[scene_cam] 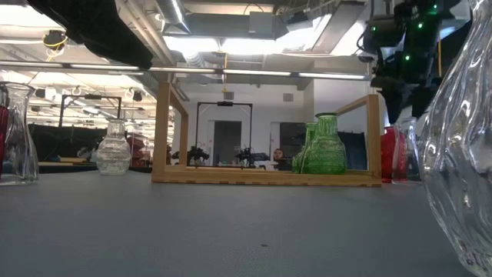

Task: Sort vases onto shelf
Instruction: Put the transparent vase on the shelf

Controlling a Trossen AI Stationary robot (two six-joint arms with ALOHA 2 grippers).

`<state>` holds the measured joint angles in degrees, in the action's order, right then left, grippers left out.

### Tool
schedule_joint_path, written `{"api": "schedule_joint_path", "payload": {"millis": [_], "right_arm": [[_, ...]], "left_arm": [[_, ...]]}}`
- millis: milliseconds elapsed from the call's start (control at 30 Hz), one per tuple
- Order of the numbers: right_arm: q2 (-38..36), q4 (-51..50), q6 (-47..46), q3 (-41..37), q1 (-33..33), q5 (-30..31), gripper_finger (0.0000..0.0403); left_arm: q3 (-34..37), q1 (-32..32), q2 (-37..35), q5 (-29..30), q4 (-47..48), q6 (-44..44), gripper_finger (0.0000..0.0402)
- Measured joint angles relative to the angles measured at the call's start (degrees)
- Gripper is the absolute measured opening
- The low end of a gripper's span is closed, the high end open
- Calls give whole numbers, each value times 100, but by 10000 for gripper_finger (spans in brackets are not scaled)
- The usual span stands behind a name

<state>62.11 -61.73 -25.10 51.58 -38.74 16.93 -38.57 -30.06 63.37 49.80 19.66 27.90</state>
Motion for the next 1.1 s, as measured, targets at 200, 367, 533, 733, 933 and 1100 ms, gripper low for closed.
{"api": "schedule_joint_path", "payload": {"millis": [200, 367, 533, 733, 933, 1100], "right_arm": [[-2, 334, 0, -311, 2, -4, 330], [0, 499, 7, -460, 2, 6, 325], [-1, 514, 7, -466, 9, 52, 268], [-12, 514, 160, -459, 15, 44, 169], [-95, 467, 302, -464, 15, 37, 169], [-340, 346, 262, -466, 13, -320, 178]], "left_arm": [[0, 0, 0, 0, 0, 0, 259], [0, 0, 0, 2, 0, 0, 259], [0, 0, 0, 0, 2, 0, 259], [2, 0, 0, 0, 2, 0, 259], [2, 0, 0, 0, 2, -1, 259], [2, 0, 0, 0, 0, 0, 259]]}}
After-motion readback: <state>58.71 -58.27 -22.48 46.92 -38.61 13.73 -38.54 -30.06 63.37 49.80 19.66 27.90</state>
